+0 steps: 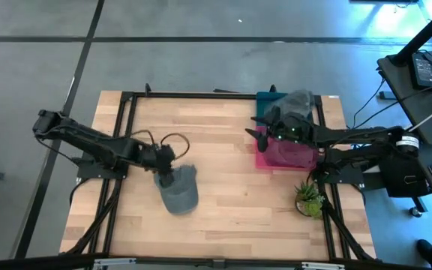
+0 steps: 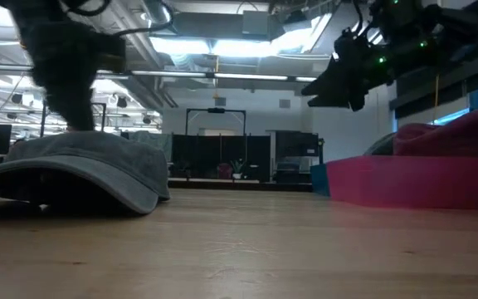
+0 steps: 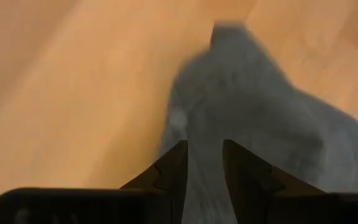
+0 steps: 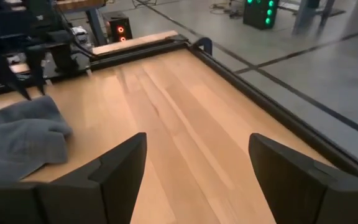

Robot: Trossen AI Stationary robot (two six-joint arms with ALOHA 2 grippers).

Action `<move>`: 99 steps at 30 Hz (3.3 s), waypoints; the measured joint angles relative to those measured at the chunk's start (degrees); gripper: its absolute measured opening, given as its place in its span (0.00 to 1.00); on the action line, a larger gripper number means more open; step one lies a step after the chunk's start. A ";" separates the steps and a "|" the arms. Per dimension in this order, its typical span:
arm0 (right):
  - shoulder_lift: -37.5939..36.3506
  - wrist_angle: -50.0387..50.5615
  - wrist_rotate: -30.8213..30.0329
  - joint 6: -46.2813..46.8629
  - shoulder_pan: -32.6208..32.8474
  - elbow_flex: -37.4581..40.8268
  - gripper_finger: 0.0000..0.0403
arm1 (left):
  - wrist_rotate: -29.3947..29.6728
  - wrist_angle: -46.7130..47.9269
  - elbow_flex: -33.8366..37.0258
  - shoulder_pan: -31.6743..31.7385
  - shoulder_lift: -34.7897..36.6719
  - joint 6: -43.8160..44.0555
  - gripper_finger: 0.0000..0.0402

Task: Pick & Place hat
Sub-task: Put the gray cap into the blue bin

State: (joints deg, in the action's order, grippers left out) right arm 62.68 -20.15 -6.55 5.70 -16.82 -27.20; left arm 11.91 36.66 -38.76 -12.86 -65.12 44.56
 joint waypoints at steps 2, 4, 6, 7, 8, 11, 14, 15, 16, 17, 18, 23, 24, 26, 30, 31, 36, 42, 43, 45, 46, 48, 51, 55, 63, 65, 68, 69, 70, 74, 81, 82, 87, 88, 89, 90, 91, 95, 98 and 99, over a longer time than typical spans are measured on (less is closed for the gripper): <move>1.11 0.13 -0.08 0.05 -0.02 0.00 0.70 | 0.78 0.81 0.75 -2.80 -0.77 6.08 0.24; 1.98 0.22 -0.04 -0.03 -0.02 0.00 0.70 | 2.69 0.75 1.58 -4.78 -2.01 10.49 0.24; 2.87 -0.17 0.00 -0.11 -0.02 0.00 0.70 | 3.56 0.65 2.18 -5.78 -3.37 13.68 0.24; 3.27 -0.11 0.03 -0.14 -0.02 0.00 0.70 | 3.51 0.61 2.40 -6.02 -4.04 14.08 0.24; 3.66 -0.02 0.03 -0.14 -0.02 0.00 0.70 | 3.35 0.43 2.69 -6.28 -4.75 14.06 0.24; 4.68 -0.13 0.03 -0.46 -0.02 0.00 0.70 | 3.10 0.40 3.41 -6.37 -6.91 12.52 0.25; 5.63 -0.71 -0.76 -0.97 -0.02 0.02 0.70 | 3.64 0.40 3.71 -5.95 -9.80 10.96 0.26; 5.72 -0.55 -1.42 -1.23 -0.02 0.02 0.70 | 3.63 0.40 3.71 -5.83 -10.83 10.76 0.27; 5.85 -0.65 -2.14 -1.46 -0.02 0.02 0.70 | 3.66 0.38 3.73 -5.80 -11.81 10.42 0.27; 5.93 -0.77 -2.81 -1.62 -0.02 0.02 0.70 | 3.84 0.31 3.73 -5.80 -12.84 9.83 0.28; 5.94 -0.65 -2.94 -1.67 -0.02 0.02 0.70 | 4.09 0.35 3.73 -5.80 -13.88 9.43 0.28; 5.94 -0.67 -2.92 -1.64 -0.02 0.02 0.70 | 9.33 -0.50 3.52 -5.73 -18.15 6.76 0.29; 5.94 -0.67 -2.92 -1.45 -0.02 0.02 0.70 | 10.51 -0.99 3.51 -5.73 -18.75 6.63 0.29; 5.94 -0.66 -2.92 -1.22 -0.02 0.02 0.70 | 12.35 -2.06 3.55 -5.69 -19.55 6.67 0.29; 5.94 -0.65 -2.92 -0.16 -0.02 0.02 0.70 | 14.49 -3.55 3.66 -5.69 -19.76 6.67 0.29; 5.94 -0.65 -2.92 -0.18 -0.02 0.02 0.70 | 14.61 -3.59 3.66 -5.69 -19.79 6.66 0.29; 5.94 -0.64 -2.91 -0.24 -0.02 0.02 0.70 | 14.31 -3.63 3.66 -5.69 -19.79 5.13 0.29; 5.94 -0.60 -2.90 -0.27 -0.02 0.02 0.70 | 14.27 -3.60 3.66 -5.68 -19.79 6.14 0.29; 5.94 -0.60 -2.90 -0.28 -0.02 0.02 0.70 | 14.25 -3.60 3.66 -5.69 -19.79 5.65 0.29; 5.94 -0.59 -2.90 -0.32 -0.02 0.02 0.70 | 14.27 -3.60 3.66 -5.69 -19.79 4.69 0.29; 5.94 -0.58 -2.91 -0.32 -0.02 0.02 0.70 | 14.27 -3.60 3.66 -5.67 -19.79 4.26 0.29; 5.94 -0.56 -2.90 -0.26 -0.02 0.02 0.70 | 14.57 -3.63 3.66 -5.69 -19.81 3.74 0.29; 5.94 -0.56 -2.90 -0.25 -0.02 0.02 0.70 | 15.83 -3.83 3.73 -5.55 -19.89 3.68 0.29; 5.94 -0.47 -2.90 -0.53 -0.02 0.02 0.70 | 17.08 -5.95 3.84 -3.38 -19.96 1.52 0.29; 5.94 0.09 -2.90 -0.51 -0.02 0.02 0.70 | 17.05 -14.17 3.72 5.95 -21.97 -16.58 0.29; 5.94 0.58 -2.90 -0.38 -0.02 0.02 0.70 | 15.05 -18.07 3.55 7.49 -23.73 -24.96 0.29; 5.95 0.97 -2.90 -0.38 -0.02 0.02 0.70 | 12.19 -25.02 3.30 8.66 -26.67 -34.12 0.29; 5.94 1.02 -2.90 -0.38 -0.02 0.02 0.70 | 11.56 -26.64 3.27 8.88 -27.29 -35.91 0.29; 5.94 1.09 -2.90 -0.38 -0.02 0.02 0.70 | 11.12 -28.05 3.27 8.99 -27.88 -37.08 0.28; 5.94 1.19 -2.90 -0.38 -0.02 0.02 0.70 | 9.68 -30.49 3.28 9.00 -28.64 -38.82 0.23; 5.94 1.21 -2.90 -0.38 -0.02 0.02 0.70 | 1.45 -35.09 3.51 11.15 -28.86 -39.17 0.05; 5.95 1.20 -2.90 -0.31 -0.02 0.02 0.70 | -0.11 -35.97 3.55 11.62 -28.87 -39.36 0.03; 5.94 1.22 -2.85 -0.20 -0.02 0.02 0.70 | -2.72 -39.70 3.20 11.77 -29.24 -45.62 0.01; 5.94 1.21 -2.66 -0.19 -0.02 0.02 0.70 | -2.65 -39.52 2.54 11.73 -29.27 -46.82 0.01; 5.94 1.21 -2.17 -0.10 -0.04 0.02 0.70 | -2.70 -39.33 1.61 11.73 -29.34 -47.91 0.01; 5.94 1.21 -1.30 0.18 -0.04 0.02 0.70 | -2.74 -38.99 0.67 11.73 -29.51 -48.82 0.01; 5.94 1.21 -0.28 0.62 -0.04 0.02 0.70 | -2.74 -38.18 -0.24 11.73 -29.60 -49.84 0.01; 5.94 1.26 6.09 1.59 -0.04 0.02 0.70 | -0.20 -36.91 -5.03 11.64 -29.48 -55.44 0.01; 5.94 1.21 10.65 1.58 -0.04 0.02 0.70 | 3.12 -34.50 -7.88 11.69 -29.45 -59.93 0.01; 5.94 1.23 11.72 1.70 -0.02 0.02 0.70 | 3.33 -34.43 -8.70 11.76 -29.45 -60.94 0.01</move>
State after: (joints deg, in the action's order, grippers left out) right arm 68.62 -18.92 5.17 7.40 -16.84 -27.18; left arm 15.24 2.24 -47.45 -1.10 -94.56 -16.38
